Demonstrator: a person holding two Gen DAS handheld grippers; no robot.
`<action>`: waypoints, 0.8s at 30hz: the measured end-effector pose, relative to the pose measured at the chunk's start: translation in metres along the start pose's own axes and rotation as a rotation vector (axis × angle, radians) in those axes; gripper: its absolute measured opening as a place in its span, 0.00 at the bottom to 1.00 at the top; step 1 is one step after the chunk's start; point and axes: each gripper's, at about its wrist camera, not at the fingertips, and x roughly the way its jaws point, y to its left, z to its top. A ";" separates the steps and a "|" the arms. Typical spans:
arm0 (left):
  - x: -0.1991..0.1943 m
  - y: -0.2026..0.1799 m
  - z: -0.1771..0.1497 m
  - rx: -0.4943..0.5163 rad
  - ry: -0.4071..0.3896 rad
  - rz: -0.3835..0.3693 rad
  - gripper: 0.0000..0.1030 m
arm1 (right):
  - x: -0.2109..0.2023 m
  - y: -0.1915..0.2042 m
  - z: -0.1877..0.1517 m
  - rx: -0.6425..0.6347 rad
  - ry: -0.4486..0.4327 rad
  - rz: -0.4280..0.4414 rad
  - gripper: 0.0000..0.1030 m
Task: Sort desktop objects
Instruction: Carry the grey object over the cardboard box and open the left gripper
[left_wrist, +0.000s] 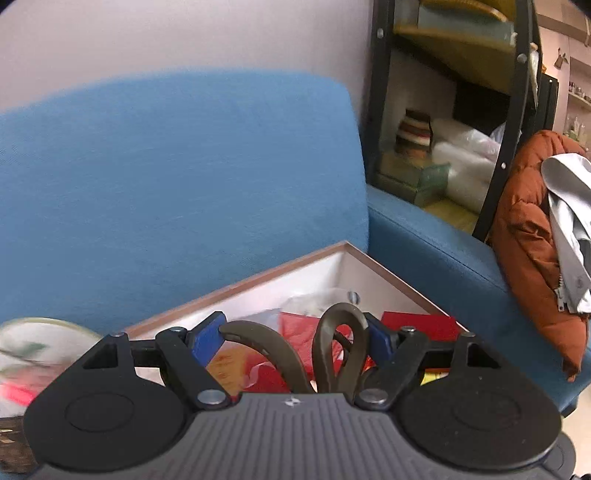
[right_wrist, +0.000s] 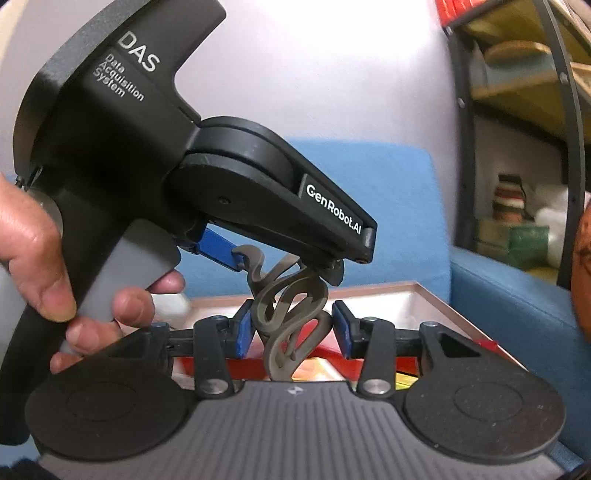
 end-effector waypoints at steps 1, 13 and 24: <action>0.014 0.000 0.000 -0.008 0.024 -0.018 0.78 | -0.002 -0.005 -0.004 0.003 0.010 -0.013 0.42; 0.024 0.022 -0.012 -0.161 0.035 -0.090 0.93 | 0.015 0.001 -0.024 -0.032 0.029 -0.119 0.70; -0.044 0.053 -0.045 -0.232 0.001 -0.002 0.94 | 0.004 0.019 -0.019 -0.140 -0.004 -0.120 0.93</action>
